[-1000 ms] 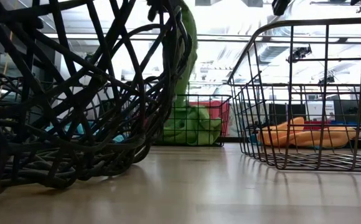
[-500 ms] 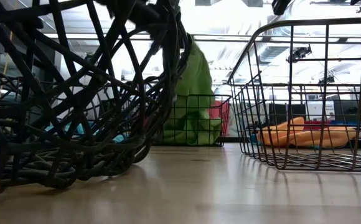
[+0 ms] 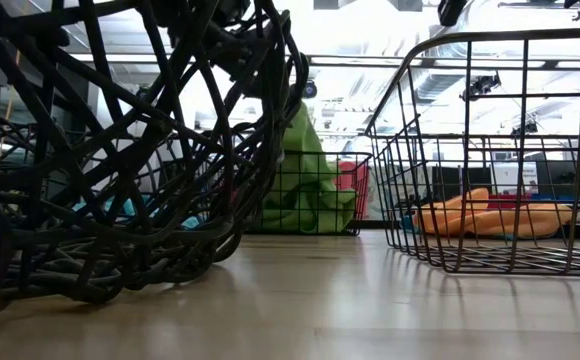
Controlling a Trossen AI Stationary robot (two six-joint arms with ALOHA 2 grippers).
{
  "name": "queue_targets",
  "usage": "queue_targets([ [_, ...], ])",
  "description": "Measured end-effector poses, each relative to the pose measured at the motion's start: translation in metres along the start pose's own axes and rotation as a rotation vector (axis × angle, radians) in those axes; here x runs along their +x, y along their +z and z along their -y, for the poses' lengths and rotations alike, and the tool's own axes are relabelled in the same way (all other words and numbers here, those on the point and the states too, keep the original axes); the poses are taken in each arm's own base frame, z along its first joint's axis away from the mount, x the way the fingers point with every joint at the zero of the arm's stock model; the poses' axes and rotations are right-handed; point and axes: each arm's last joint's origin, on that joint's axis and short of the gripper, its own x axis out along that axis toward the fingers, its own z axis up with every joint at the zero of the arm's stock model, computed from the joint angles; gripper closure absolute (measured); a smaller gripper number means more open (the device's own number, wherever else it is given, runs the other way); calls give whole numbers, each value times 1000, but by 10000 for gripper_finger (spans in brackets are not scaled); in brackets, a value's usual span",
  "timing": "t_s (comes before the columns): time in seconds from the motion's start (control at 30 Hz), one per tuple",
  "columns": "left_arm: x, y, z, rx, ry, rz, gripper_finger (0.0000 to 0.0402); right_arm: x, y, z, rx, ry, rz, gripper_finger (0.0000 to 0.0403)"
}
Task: Sort microfiber towel by color & place in baskets
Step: Put the left green towel into the top black wire basket, then put the green towel into the top black wire basket
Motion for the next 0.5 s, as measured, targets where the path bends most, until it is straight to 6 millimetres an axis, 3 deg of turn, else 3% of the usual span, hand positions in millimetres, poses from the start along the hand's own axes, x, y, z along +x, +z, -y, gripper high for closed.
queue_targets([
  [0.27, -27, 36, 2, 158, 102, -36, 173, 0, 3, -1, 3, -22, 52, 222],
  [0.5, -55, 56, 6, 177, 182, -95, 137, 0, 5, 0, 32, -56, 91, 222],
])
